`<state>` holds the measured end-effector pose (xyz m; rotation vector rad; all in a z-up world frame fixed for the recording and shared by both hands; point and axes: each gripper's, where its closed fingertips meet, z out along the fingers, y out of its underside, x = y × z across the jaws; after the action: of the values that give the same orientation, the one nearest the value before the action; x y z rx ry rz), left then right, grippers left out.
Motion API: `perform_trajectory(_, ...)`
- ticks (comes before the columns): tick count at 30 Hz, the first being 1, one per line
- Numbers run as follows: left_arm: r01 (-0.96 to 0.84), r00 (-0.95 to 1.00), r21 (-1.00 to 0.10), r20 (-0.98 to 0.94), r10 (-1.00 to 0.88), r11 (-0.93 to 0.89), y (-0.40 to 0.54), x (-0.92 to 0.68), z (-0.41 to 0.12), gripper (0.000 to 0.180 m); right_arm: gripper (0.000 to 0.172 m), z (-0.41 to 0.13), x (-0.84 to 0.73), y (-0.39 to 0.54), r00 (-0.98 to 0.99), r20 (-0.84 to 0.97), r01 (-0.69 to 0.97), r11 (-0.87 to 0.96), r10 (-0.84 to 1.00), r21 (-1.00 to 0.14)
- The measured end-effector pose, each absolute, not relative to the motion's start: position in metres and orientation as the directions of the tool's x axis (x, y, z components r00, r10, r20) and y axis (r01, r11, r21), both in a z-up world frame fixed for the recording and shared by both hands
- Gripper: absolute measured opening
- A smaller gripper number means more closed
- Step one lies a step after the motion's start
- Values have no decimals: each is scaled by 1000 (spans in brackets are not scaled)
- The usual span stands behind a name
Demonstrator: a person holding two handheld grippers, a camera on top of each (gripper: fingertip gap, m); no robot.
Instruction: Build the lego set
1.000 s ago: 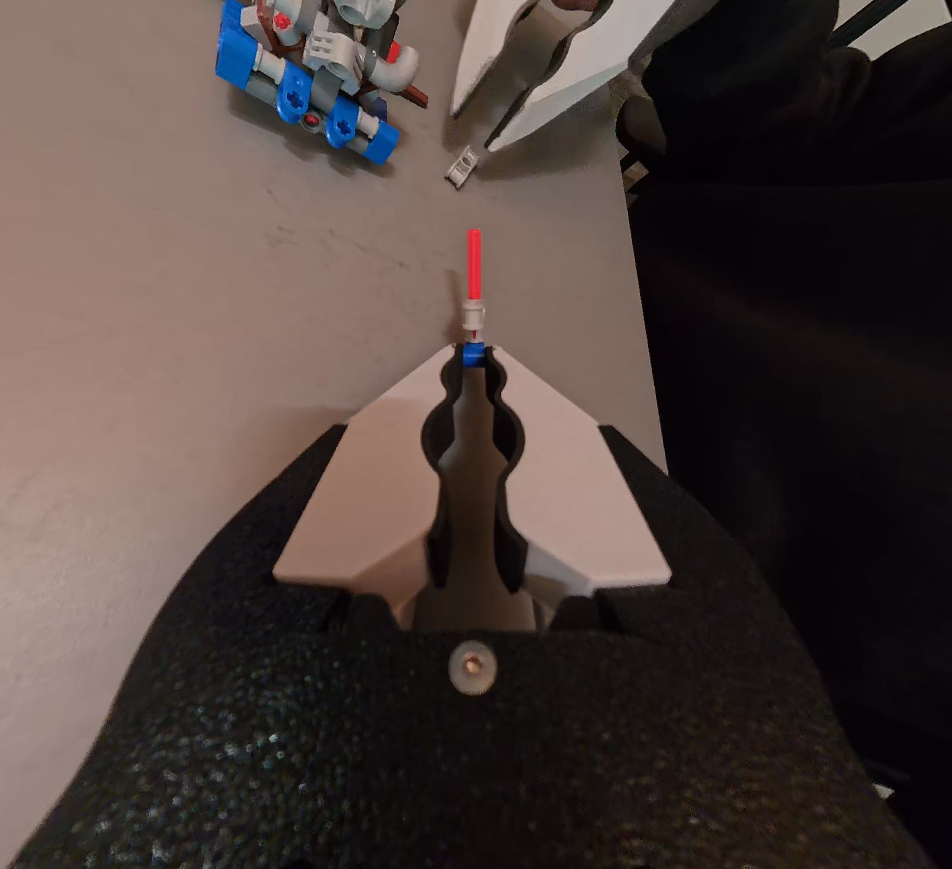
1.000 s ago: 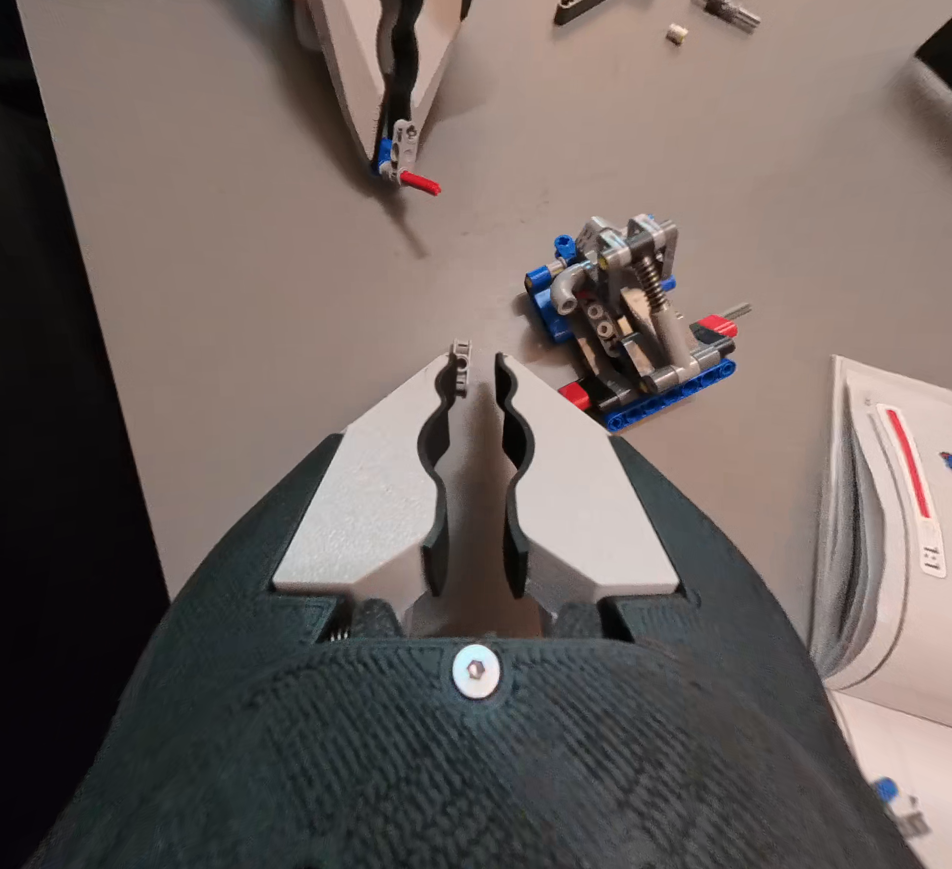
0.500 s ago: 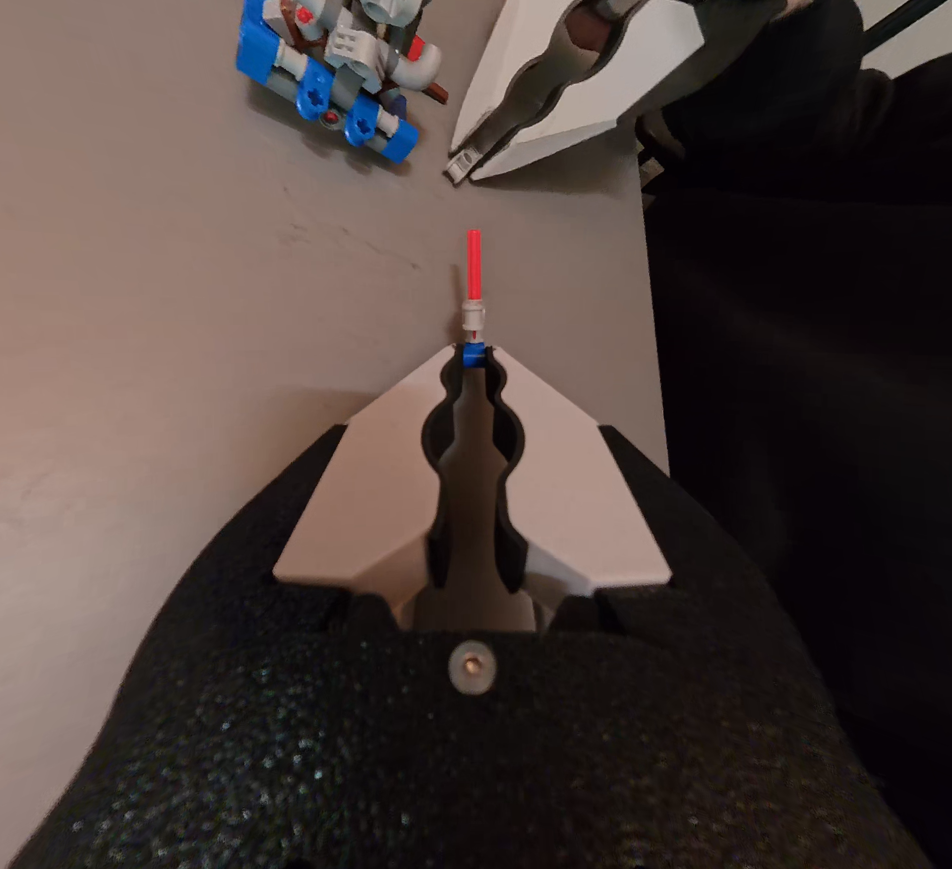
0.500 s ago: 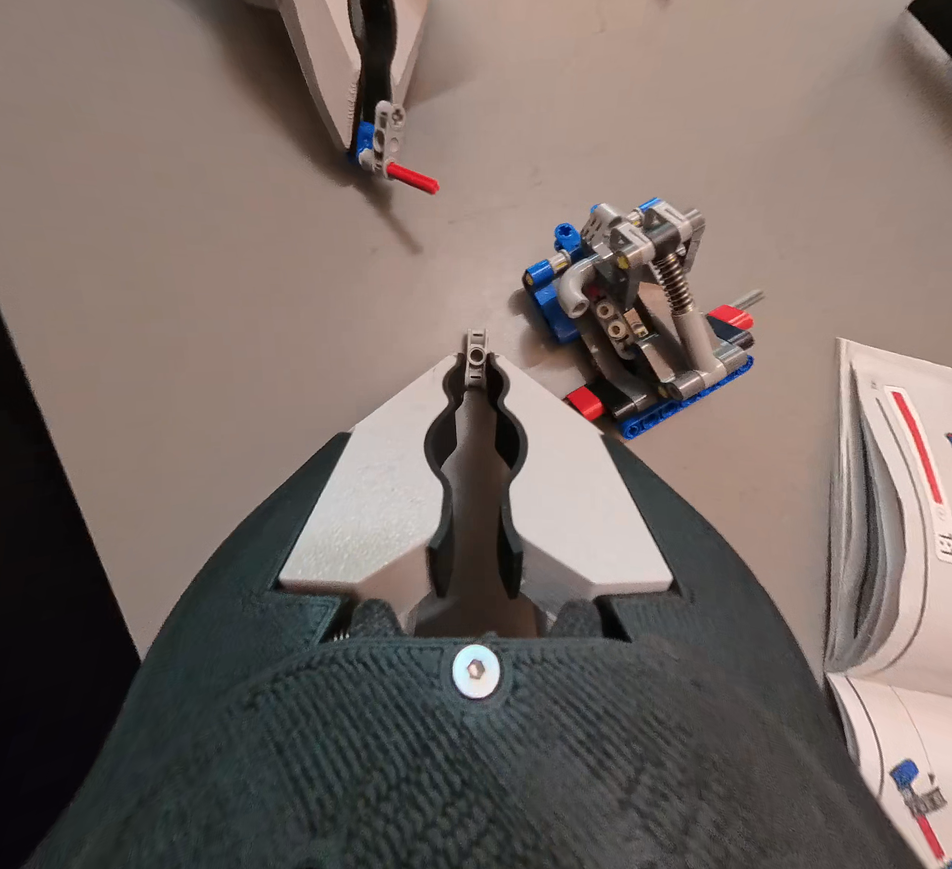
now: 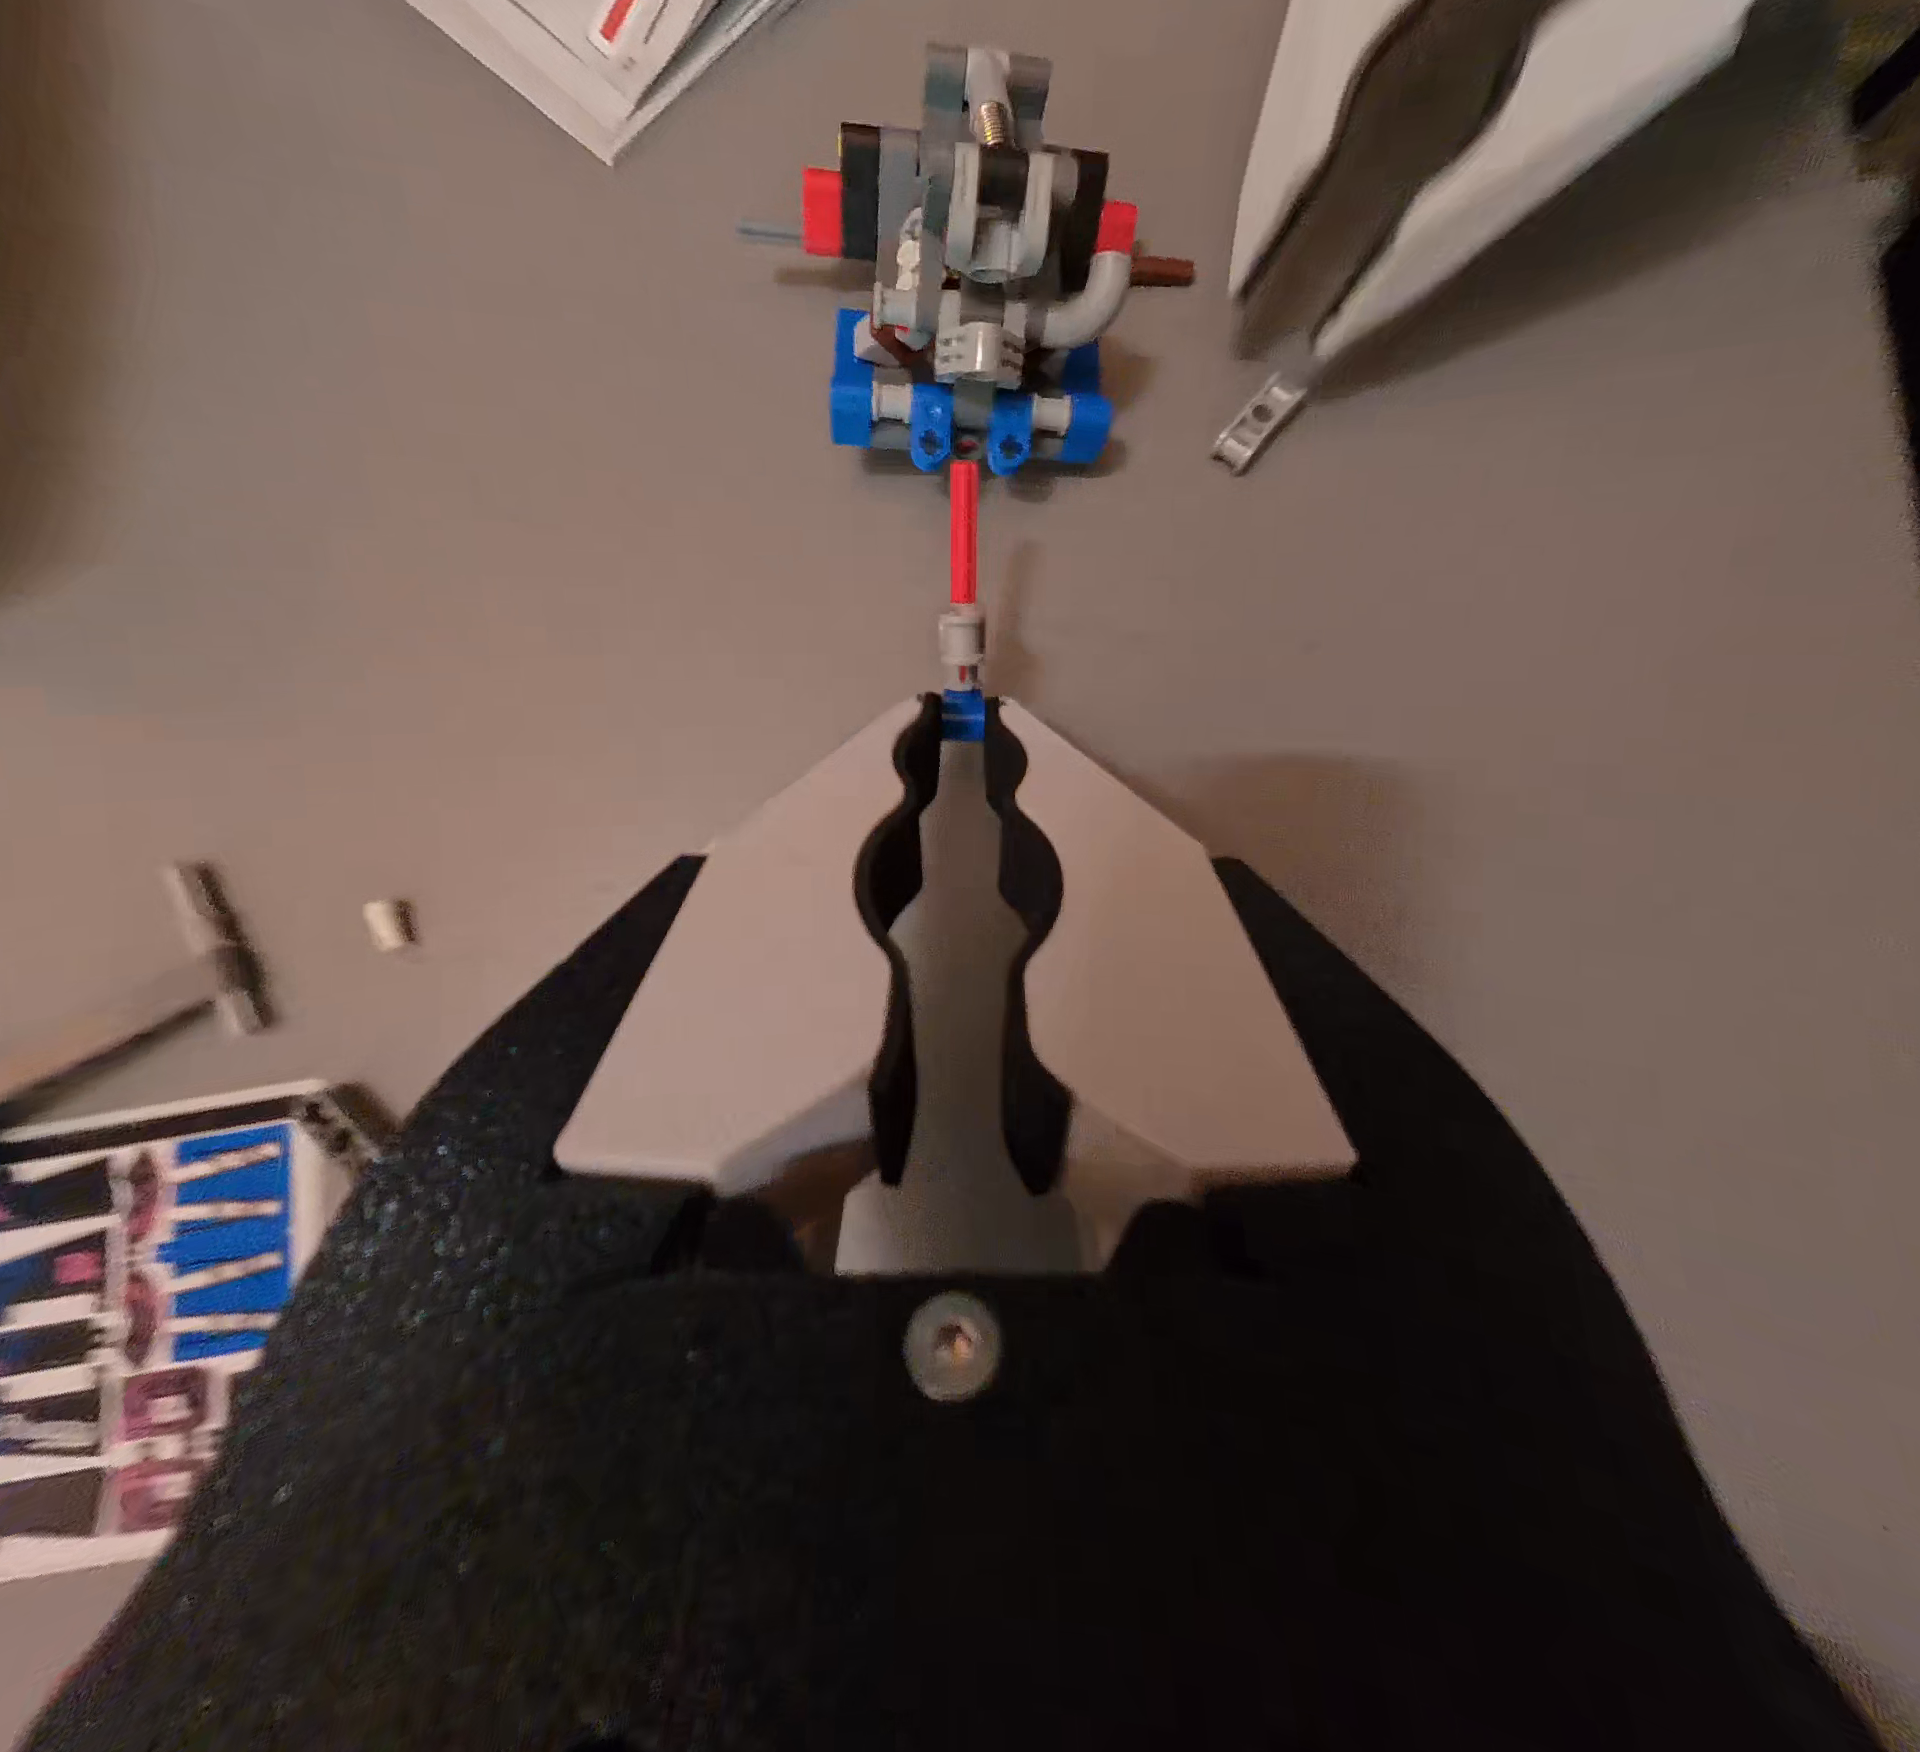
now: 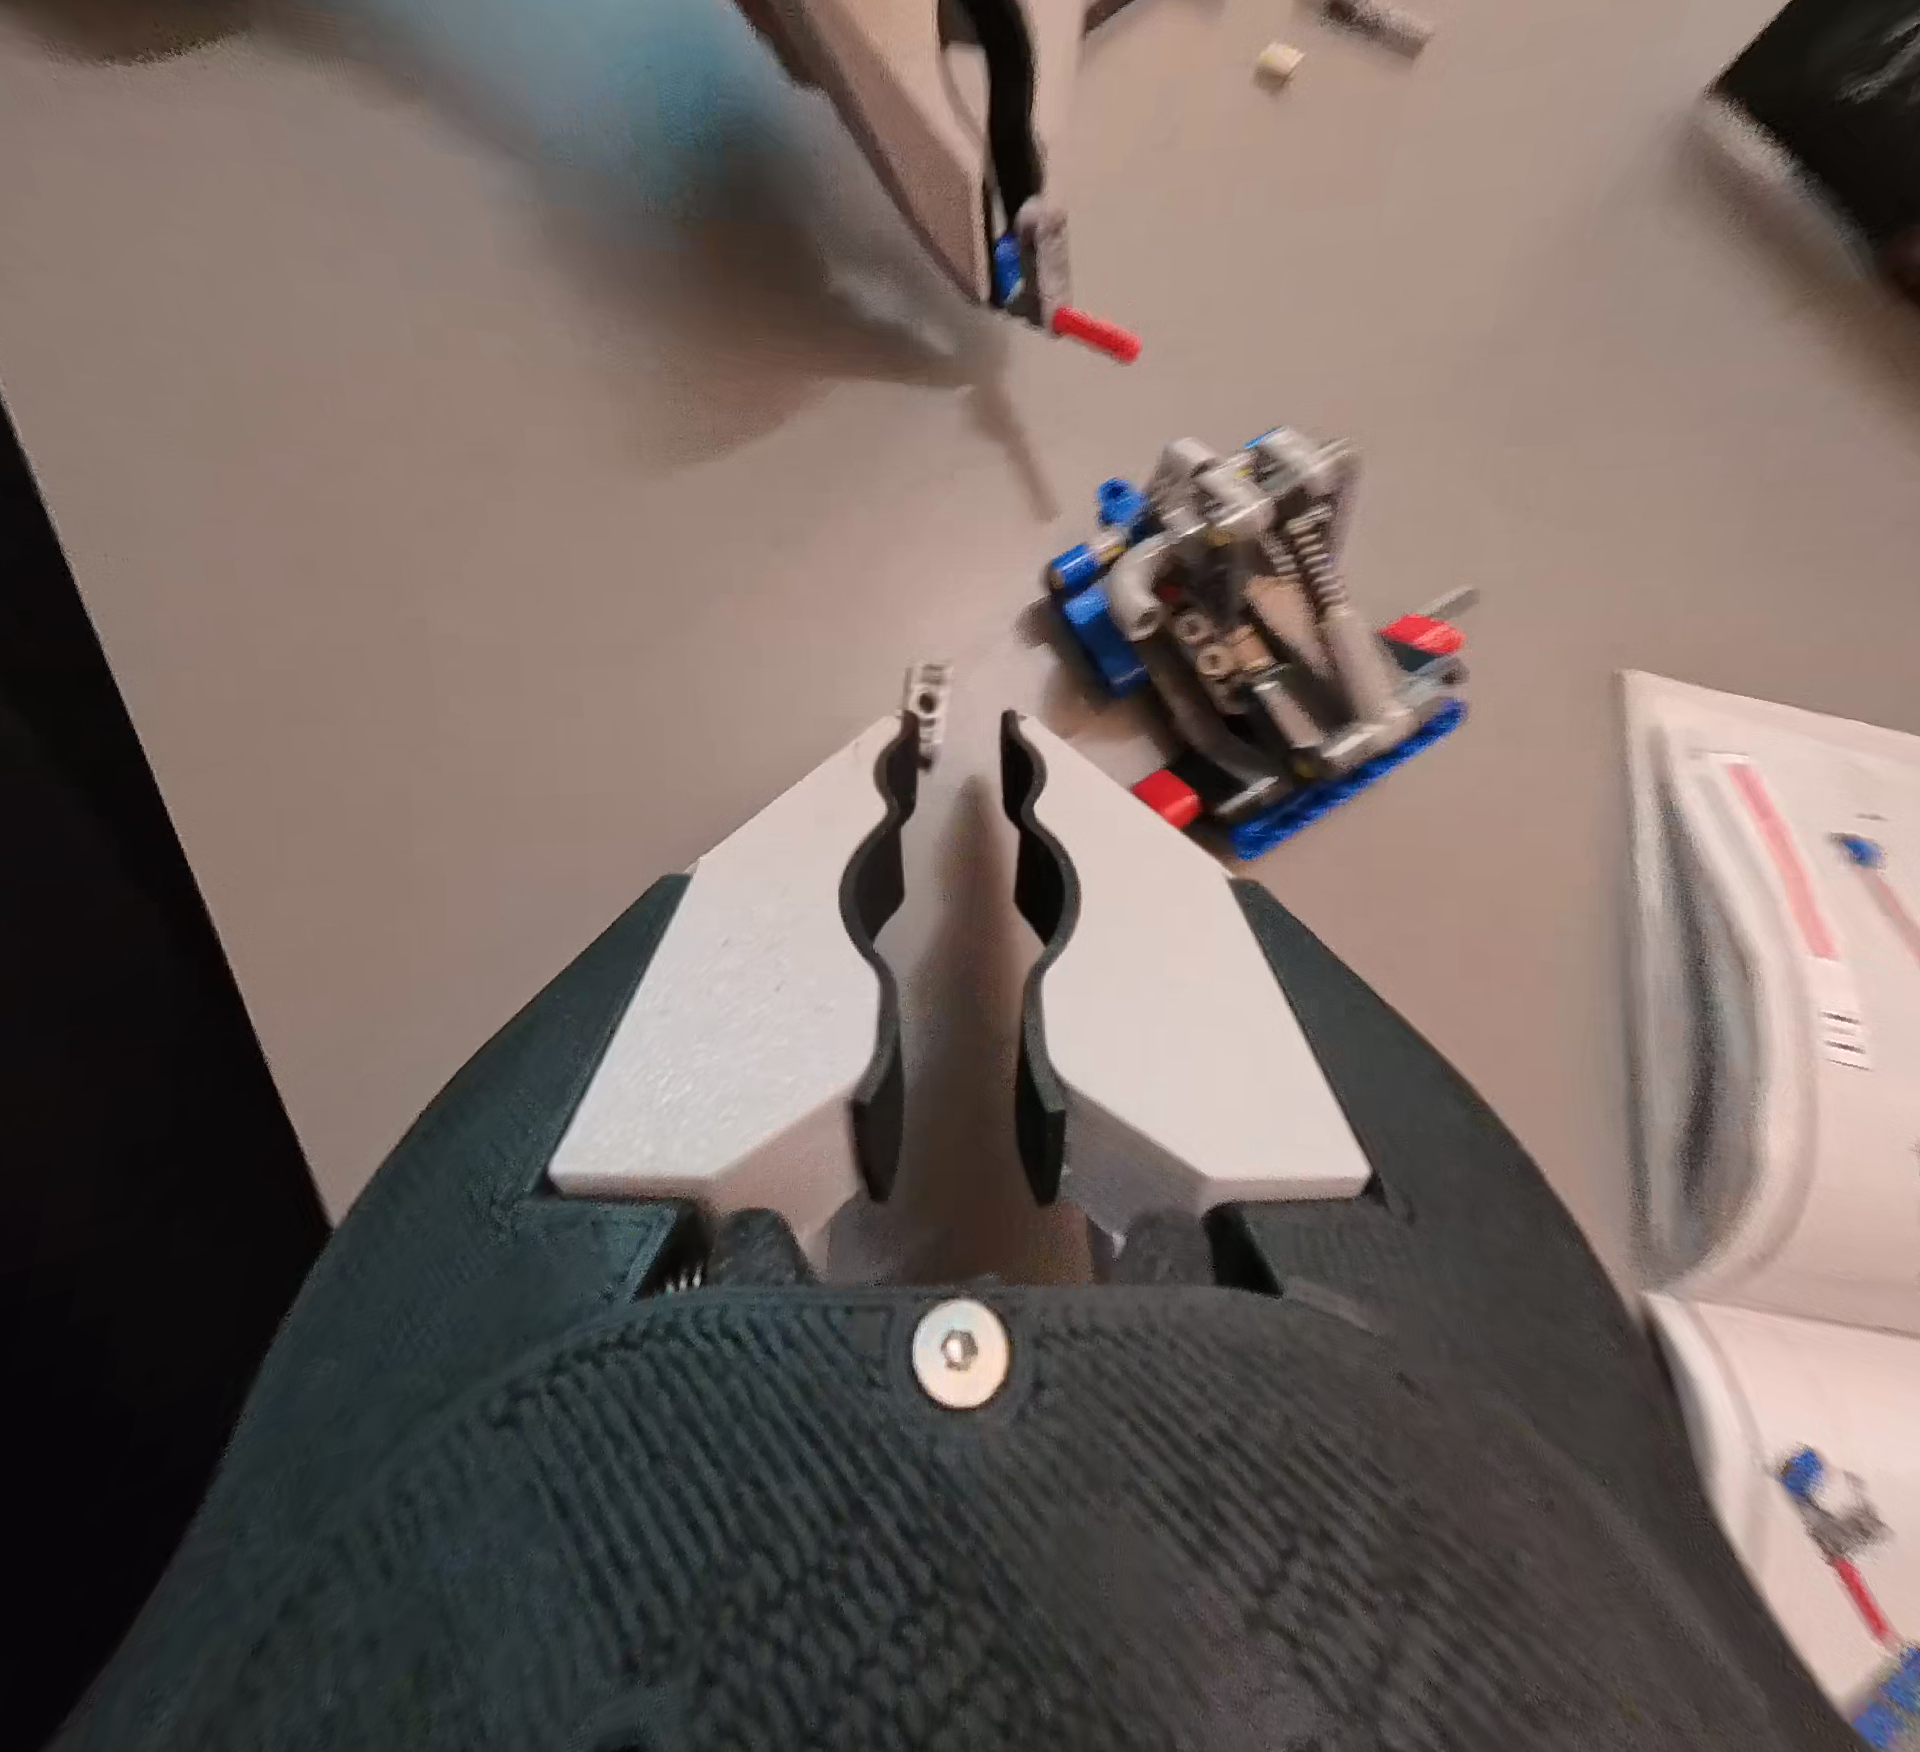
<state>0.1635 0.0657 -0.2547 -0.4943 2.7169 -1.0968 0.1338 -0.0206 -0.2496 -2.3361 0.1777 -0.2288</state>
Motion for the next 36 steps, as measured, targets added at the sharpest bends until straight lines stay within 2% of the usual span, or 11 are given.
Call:
perform_trajectory(3, -170, -935, -672, -122, -334, 721, 63, 169, -257, 4, 9, -216, 163, -28, 928, 229, -5, -621, -296, -784)
perform_trajectory(7, -133, -934, -644, -173, -313, 753, 57, 172, -264, 4, 20, -205, 189, -33, 899, 337, 86, -643, -278, -761)
perform_trajectory(14, -100, -929, -660, -206, -308, 744, 48, 173, -262, 4, 14, -219, 162, -31, 960, 253, 101, -699, -118, -708)
perform_trajectory(19, -99, -930, -664, -203, -307, 741, 45, 174, -262, 4, 13, -242, 143, -28, 981, 154, 16, -749, -114, -662)
perform_trajectory(26, -114, -933, -629, -198, -300, 769, 55, 170, -266, 4, 18, -267, 130, -16, 987, 121, -8, -777, -108, -629)
perform_trajectory(28, -173, -952, -632, -89, -292, 756, 60, 158, -266, 4, 13, -266, 129, -12, 986, 122, -6, -765, -111, -644)
perform_trajectory(30, -295, -948, -638, 102, -301, 711, 63, 143, -265, 4, 8, -267, 128, -13, 986, 141, 20, -773, -91, -634)
perform_trajectory(33, -522, -847, -561, 433, -309, 643, 68, 121, -267, 4, 5, -266, 129, -12, 976, 207, 81, -773, -67, -630)
perform_trajectory(36, -657, -737, -508, 587, -334, 557, 69, 121, -265, 5, 5, -261, 129, -7, 956, 290, 169, -739, -37, -652)
